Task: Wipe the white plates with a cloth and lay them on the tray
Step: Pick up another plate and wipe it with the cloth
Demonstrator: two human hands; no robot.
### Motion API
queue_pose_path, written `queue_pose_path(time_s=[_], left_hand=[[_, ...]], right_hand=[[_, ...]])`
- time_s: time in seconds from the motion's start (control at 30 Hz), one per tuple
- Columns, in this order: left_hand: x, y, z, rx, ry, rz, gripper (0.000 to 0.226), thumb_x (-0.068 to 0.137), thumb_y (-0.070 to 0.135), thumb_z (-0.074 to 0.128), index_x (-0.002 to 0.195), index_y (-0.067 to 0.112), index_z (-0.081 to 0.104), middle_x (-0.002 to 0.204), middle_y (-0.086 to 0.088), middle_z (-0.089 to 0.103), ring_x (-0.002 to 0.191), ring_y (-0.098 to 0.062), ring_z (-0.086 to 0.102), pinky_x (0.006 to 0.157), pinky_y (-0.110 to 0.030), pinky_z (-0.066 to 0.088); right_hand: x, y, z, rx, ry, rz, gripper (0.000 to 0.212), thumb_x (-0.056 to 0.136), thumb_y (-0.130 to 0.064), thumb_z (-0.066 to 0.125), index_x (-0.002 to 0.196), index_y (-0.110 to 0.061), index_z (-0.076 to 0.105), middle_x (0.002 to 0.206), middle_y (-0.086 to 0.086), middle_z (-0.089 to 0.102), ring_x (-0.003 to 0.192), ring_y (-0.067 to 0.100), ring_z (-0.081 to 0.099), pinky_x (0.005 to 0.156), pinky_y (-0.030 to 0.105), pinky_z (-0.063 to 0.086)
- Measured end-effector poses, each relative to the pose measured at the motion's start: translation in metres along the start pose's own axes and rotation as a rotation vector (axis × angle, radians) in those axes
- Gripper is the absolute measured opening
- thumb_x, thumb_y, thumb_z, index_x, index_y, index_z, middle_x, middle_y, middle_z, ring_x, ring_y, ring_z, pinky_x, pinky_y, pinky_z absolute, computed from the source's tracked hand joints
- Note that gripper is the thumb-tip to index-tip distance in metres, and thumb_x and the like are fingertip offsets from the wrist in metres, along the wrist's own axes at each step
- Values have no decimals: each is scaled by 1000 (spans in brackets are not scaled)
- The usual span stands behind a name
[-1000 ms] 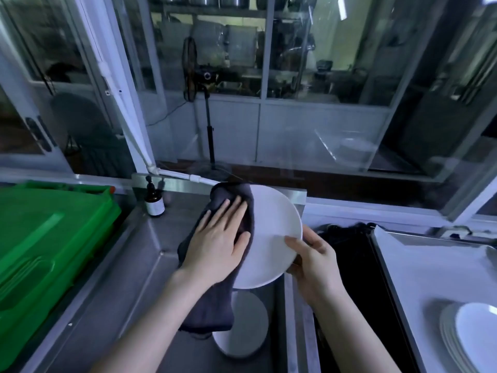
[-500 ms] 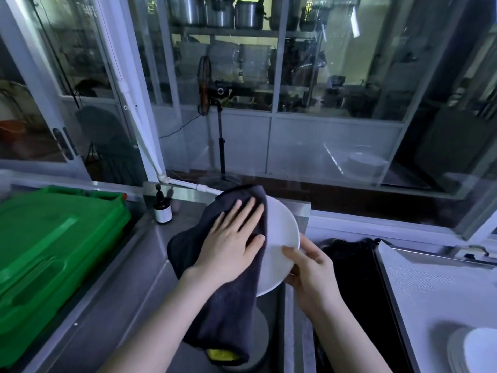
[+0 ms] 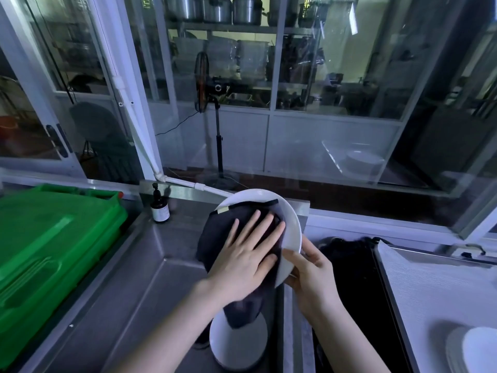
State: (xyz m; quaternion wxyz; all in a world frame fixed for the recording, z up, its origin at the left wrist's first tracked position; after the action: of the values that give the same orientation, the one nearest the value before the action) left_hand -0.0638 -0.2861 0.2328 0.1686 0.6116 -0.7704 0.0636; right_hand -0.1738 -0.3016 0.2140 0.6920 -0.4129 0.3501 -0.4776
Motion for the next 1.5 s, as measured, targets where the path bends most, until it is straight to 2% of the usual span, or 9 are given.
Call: queue_pose_path(time_s=[0.27,0.47,0.7,0.83,0.97,1.13,1.2,1.27,1.5], left_hand=[[-4,-58,-3,-137,89,-308,65,94,53,16,149,32,-13,157,16,-16,149,-11,-17,122,-46,-5],[-13,-7,-8,-107,118,-52,64,97,41,29,156,26,11,165,9,9,153,-16,0,121,-53,10],[12,-30,-54,-29,205,-12,64,96,50,33,155,33,15,165,8,13,153,-21,2,120,-56,2],[13,-68,-80,-115,298,-134,57,91,56,43,141,31,49,137,4,55,129,-25,48,106,-51,38],[1,-105,-65,-465,291,-298,41,81,42,75,117,26,63,98,7,69,90,-18,61,72,-29,43],[-12,-109,-50,-608,289,-319,31,76,37,82,100,33,64,71,16,61,68,-5,55,69,-25,46],[-7,-97,-51,-605,238,-236,30,74,39,83,97,34,63,65,17,59,62,-1,51,61,-14,38],[-3,-91,-53,-612,182,-194,27,75,38,82,94,32,65,67,12,61,60,-2,50,60,-14,37],[-34,-121,-42,-916,360,-464,16,88,21,72,99,11,65,89,-1,72,89,-19,66,82,-34,49]], right_hand=[[5,-14,-5,-38,23,-40,45,87,9,57,109,-25,78,93,8,77,74,18,72,55,28,55],[7,-8,17,-90,-53,-43,42,91,5,56,111,-26,77,95,9,77,81,17,71,63,28,57],[4,-15,30,-190,-219,-75,41,89,-7,62,121,-30,71,106,9,76,90,20,74,65,30,57],[0,-19,35,-323,-300,-113,41,90,-11,62,126,-29,68,109,7,76,91,19,74,65,27,56],[8,-35,39,-576,-229,-238,37,98,-5,59,121,-31,71,101,-6,78,88,7,72,70,15,52],[18,-39,55,-999,-138,-357,23,96,-18,64,88,-40,67,73,-23,68,71,-7,60,67,13,42],[15,-39,68,-1072,-165,-433,14,96,-21,65,98,-32,73,79,-26,68,77,-10,60,71,11,40],[15,-43,73,-1076,-181,-487,18,95,-21,66,111,-22,75,96,-16,75,89,-4,64,77,10,42],[18,-67,20,-720,105,-438,24,94,-19,66,83,-38,72,79,-20,73,71,-9,61,63,6,44]])
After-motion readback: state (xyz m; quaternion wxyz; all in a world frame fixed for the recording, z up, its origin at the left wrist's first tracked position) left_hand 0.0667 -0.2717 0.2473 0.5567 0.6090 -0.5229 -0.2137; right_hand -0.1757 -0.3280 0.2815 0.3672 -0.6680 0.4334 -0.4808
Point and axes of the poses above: each hand's wrist, its own x-axis towards the middle knuckle, its own z-axis out of the palm, y = z × x, the point moved 10 cm from there along x, towards the middle knuckle
